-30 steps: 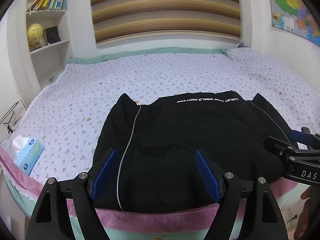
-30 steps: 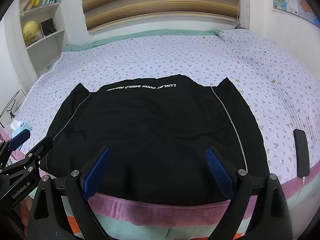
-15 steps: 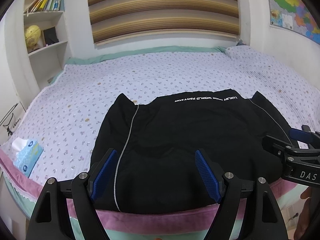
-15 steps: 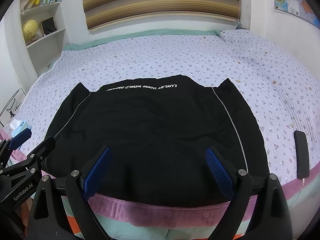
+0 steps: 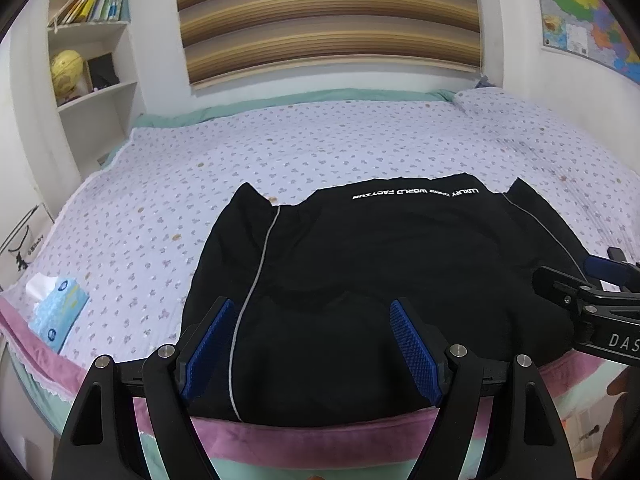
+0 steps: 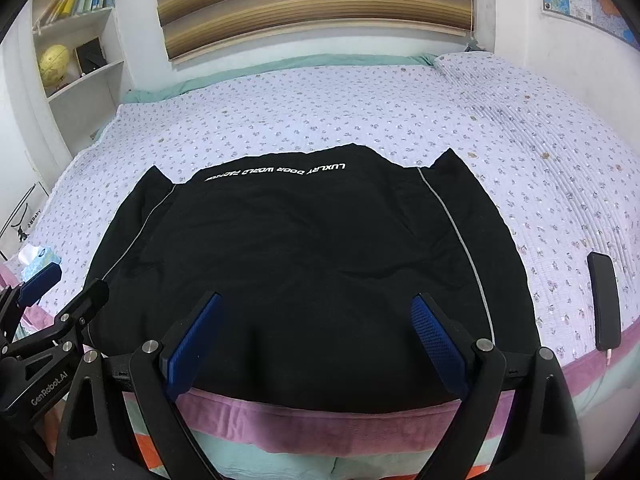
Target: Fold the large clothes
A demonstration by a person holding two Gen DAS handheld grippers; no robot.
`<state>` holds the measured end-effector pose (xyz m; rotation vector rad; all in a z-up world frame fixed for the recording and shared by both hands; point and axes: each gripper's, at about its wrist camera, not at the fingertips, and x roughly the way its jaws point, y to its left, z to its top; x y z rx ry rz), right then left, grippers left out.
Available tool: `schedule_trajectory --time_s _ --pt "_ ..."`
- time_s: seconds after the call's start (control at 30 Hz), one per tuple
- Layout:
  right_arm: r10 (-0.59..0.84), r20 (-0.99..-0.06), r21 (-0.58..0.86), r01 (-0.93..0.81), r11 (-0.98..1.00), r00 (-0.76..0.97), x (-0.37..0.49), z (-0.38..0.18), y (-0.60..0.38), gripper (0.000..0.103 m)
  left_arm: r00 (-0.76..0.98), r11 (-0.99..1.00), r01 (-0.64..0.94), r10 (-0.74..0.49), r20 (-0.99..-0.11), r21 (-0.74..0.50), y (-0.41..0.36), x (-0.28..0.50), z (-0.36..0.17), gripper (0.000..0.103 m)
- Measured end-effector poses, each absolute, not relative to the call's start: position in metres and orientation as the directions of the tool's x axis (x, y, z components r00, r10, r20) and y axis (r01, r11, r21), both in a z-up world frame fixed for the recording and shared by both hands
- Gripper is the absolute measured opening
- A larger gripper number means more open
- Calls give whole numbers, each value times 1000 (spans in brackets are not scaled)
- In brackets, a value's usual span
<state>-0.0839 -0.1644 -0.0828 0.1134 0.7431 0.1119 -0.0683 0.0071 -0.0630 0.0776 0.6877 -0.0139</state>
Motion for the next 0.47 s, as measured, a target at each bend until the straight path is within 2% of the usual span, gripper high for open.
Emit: schedule_trajectory --time_s 0.2,0.33,0.47 --pt "143 -676 146 -59 988 723 -83 -87 -164 96 776 996 39 21 -630 82 6 -68 -64 81" --pt "142 -676 141 -62 988 724 -82 -87 -163 96 811 994 49 18 -585 98 4 -73 -62 81" --pt "138 -681 140 -57 989 719 -81 -90 -164 96 788 995 41 26 -615 95 5 -67 -66 81"
